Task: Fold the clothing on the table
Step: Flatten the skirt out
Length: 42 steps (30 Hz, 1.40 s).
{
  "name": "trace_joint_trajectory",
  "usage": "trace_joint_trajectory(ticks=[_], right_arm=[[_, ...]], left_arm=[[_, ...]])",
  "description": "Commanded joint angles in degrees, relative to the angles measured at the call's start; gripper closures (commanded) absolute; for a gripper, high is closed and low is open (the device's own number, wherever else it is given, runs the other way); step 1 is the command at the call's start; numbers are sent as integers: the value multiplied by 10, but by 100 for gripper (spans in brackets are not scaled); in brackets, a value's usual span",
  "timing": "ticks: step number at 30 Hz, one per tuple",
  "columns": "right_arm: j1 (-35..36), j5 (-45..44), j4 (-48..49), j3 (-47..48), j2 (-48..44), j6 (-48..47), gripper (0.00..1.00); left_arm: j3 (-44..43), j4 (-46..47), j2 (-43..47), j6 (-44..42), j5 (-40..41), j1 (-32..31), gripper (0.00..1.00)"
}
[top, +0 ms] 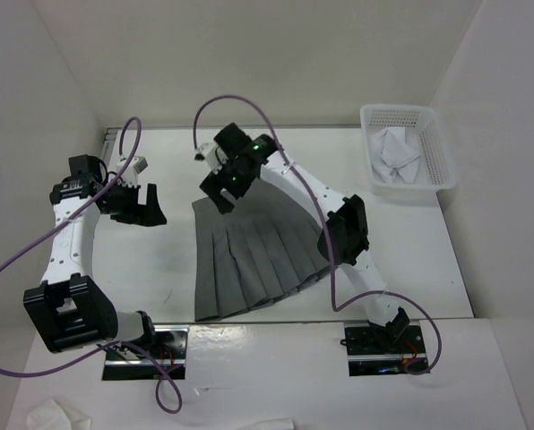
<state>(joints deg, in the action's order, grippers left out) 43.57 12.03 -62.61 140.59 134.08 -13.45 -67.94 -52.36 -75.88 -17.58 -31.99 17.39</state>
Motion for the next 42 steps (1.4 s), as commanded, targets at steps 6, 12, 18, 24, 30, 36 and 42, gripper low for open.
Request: trace_joint_trajectory(ticks=[6, 12, 18, 24, 30, 36, 42], right_arm=[[77, -26, 54, -227, 31, -59, 2], [96, -66, 106, -224, 72, -35, 2], [96, -76, 94, -132, 128, -4, 2], [52, -45, 10, 61, 231, 40, 2], [11, -66, 1, 149, 258, 66, 2], [5, -60, -13, 155, 233, 61, 2], [-8, -27, -1, 111, 49, 39, 2]], left_arm=[[-15, 0, 37, 14, 6, 3, 1], [-4, 5, 57, 14, 18, 15, 1], [-4, 5, 62, 14, 25, 26, 1], [-4, 5, 62, 14, 35, 26, 1], [-4, 5, 62, 14, 47, 31, 1], [-10, 5, 38, 14, 35, 31, 1], [-58, 30, -2, 20, -17, 31, 1]])
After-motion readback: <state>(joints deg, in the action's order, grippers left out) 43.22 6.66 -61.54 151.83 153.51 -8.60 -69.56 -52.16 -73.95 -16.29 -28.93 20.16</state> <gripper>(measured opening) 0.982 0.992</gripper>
